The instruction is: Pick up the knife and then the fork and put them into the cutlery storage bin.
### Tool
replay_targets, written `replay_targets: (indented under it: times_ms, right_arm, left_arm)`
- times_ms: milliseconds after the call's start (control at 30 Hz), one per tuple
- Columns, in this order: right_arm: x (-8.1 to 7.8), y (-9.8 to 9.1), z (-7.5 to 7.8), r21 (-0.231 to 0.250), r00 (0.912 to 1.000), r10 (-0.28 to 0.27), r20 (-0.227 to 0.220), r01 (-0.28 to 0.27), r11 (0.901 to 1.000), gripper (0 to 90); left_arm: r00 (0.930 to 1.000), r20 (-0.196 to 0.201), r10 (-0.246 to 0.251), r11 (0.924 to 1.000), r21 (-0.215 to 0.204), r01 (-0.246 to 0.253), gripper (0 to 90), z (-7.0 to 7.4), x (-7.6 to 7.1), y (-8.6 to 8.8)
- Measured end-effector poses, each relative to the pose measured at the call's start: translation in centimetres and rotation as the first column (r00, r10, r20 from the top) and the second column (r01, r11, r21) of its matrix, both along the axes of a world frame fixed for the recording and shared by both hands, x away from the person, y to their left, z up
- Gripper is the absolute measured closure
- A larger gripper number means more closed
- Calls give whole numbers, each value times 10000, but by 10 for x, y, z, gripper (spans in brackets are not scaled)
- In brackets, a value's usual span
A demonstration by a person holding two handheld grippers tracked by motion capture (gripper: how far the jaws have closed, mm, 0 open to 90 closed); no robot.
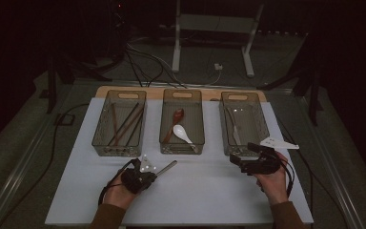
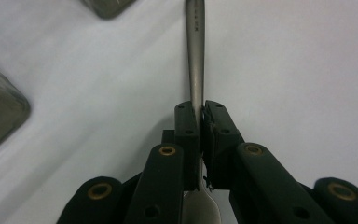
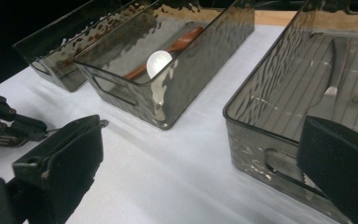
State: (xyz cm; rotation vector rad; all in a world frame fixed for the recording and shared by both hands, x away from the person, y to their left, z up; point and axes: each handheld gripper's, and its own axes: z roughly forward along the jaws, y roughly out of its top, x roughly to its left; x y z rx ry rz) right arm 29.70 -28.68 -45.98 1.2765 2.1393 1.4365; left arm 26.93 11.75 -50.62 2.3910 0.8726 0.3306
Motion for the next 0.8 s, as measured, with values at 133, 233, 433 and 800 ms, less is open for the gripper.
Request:
replay_targets:
  times_ms: [133,233,433,800]
  right_arm:
    - [0,3,-2,48,9999,99,-120,-98,9999,4]
    - [-1,6,-3,68,9996,195,-188,-194,9998,4]
    - [0,12,-6,53,9991,316,-299,-315,9995,4]
    - [-3,26,-13,6,9954,727,-622,-728,9973,4]
  left_arm:
    - [9999,143,33,9999,-149,-31,869,5,-1,-1]
    - [9996,275,58,9997,-223,-51,869,8,-2,-2]
    - [9992,401,55,9994,-346,-41,870,13,-3,-4]
    - [9990,445,-29,9983,-577,55,870,15,-5,-10]
